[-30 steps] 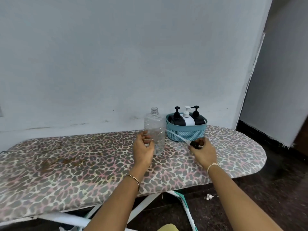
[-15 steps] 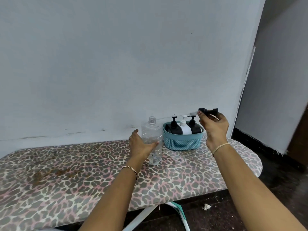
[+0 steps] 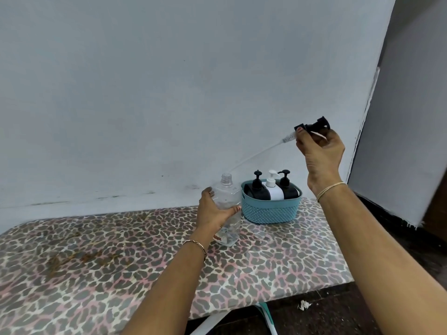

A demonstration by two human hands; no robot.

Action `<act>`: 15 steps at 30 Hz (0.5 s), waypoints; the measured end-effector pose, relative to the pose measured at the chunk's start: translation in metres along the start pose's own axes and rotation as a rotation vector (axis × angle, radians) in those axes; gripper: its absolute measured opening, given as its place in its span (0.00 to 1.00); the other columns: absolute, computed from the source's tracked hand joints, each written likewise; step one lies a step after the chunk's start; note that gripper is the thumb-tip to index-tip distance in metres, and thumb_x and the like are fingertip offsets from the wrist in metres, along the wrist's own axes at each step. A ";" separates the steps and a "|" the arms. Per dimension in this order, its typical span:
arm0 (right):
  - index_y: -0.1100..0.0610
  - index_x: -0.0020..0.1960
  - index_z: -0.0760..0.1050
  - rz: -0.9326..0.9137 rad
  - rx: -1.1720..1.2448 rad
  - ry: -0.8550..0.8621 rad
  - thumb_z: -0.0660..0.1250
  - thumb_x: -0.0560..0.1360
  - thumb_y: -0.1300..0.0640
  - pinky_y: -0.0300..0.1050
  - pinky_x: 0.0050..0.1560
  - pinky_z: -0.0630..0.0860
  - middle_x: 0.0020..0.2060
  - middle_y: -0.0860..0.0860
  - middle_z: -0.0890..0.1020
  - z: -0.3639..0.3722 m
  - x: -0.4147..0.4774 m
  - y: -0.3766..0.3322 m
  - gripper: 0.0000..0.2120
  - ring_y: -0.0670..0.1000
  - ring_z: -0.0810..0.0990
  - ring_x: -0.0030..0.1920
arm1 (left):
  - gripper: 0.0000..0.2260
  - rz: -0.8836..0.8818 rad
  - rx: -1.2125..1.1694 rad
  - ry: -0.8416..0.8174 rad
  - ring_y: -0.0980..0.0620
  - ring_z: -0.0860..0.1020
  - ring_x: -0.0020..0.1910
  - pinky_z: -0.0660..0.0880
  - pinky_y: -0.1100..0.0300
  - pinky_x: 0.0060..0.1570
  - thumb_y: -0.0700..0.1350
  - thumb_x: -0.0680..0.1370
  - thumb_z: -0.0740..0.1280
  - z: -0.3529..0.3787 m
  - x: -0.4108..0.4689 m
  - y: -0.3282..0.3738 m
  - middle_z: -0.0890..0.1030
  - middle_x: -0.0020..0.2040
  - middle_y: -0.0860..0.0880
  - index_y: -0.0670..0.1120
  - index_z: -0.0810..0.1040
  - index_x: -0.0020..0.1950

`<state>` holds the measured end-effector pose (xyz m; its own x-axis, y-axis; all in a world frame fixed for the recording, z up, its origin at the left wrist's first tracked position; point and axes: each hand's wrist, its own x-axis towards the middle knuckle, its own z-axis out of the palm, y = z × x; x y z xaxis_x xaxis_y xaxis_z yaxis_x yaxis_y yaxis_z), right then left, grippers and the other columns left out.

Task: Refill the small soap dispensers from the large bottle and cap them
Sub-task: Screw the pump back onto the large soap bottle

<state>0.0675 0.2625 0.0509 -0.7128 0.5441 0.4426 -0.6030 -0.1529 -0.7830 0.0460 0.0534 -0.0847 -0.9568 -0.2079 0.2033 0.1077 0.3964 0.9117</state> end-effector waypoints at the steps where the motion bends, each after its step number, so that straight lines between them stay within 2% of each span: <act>1: 0.58 0.48 0.77 -0.011 0.003 0.009 0.75 0.70 0.61 0.42 0.47 0.81 0.40 0.53 0.83 0.000 0.002 -0.002 0.09 0.47 0.80 0.37 | 0.43 0.004 -0.002 0.002 0.46 0.71 0.67 0.68 0.54 0.67 0.48 0.63 0.81 0.000 0.000 0.000 0.70 0.69 0.46 0.45 0.61 0.71; 10: 0.56 0.50 0.77 -0.063 -0.067 -0.023 0.76 0.70 0.59 0.49 0.54 0.81 0.43 0.53 0.84 0.006 0.004 -0.009 0.11 0.45 0.82 0.38 | 0.44 0.032 -0.022 0.010 0.47 0.71 0.67 0.69 0.54 0.67 0.50 0.61 0.81 -0.003 -0.003 0.001 0.71 0.69 0.47 0.45 0.63 0.71; 15: 0.56 0.49 0.77 -0.082 -0.055 -0.020 0.76 0.70 0.58 0.49 0.53 0.80 0.43 0.54 0.84 0.010 0.001 -0.010 0.11 0.45 0.82 0.38 | 0.46 0.074 -0.016 -0.003 0.47 0.70 0.68 0.69 0.53 0.67 0.51 0.60 0.82 -0.005 -0.007 0.001 0.71 0.69 0.47 0.46 0.62 0.72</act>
<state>0.0694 0.2562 0.0639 -0.6691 0.5367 0.5141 -0.6393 -0.0630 -0.7664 0.0543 0.0506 -0.0833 -0.9469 -0.1756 0.2692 0.1824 0.3962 0.8999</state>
